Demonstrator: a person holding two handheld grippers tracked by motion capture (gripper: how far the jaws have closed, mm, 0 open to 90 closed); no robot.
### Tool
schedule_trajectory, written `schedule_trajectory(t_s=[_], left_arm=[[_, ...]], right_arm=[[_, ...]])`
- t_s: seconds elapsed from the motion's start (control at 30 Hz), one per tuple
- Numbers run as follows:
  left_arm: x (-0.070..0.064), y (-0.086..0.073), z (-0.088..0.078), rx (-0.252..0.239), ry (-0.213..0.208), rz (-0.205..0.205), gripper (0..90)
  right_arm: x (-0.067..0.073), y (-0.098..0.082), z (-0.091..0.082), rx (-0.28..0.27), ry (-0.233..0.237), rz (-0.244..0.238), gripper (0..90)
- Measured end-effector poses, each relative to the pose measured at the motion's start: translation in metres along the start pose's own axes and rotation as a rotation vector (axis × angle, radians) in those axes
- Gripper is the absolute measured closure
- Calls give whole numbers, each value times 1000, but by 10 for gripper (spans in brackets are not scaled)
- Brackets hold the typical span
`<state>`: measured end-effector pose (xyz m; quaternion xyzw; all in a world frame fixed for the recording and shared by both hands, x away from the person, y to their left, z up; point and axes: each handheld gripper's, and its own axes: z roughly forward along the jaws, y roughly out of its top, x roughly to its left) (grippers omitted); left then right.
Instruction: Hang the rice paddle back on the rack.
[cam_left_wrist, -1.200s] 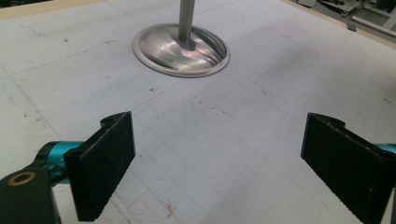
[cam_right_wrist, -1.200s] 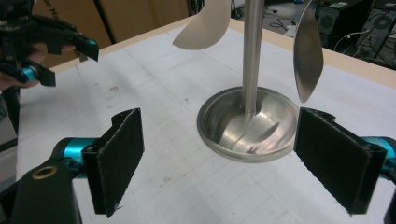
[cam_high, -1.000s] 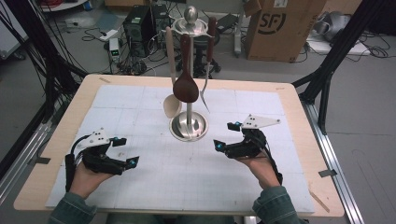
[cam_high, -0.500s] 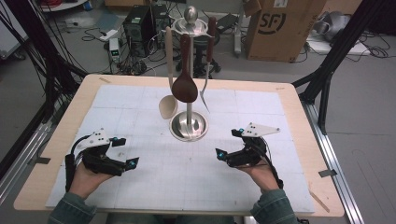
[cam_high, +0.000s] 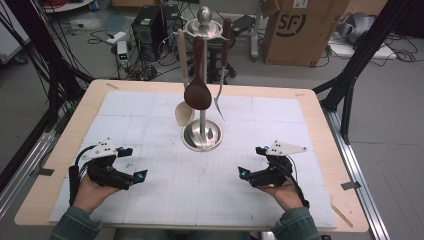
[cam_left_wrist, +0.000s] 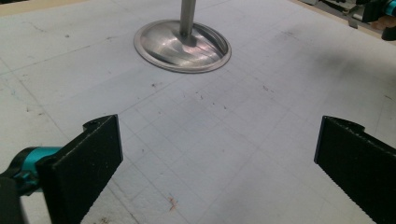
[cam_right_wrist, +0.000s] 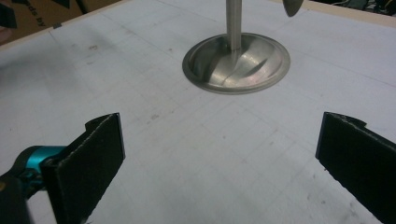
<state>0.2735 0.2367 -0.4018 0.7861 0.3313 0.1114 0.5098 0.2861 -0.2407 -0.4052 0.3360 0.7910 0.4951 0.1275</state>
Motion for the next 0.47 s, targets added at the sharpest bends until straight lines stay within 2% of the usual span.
schedule_trajectory(t_s=[0.47], left_arm=[[0,-4,0,13,-6,0,16]], right_arm=[[5,-25,-20,-8,-24,-2,5]])
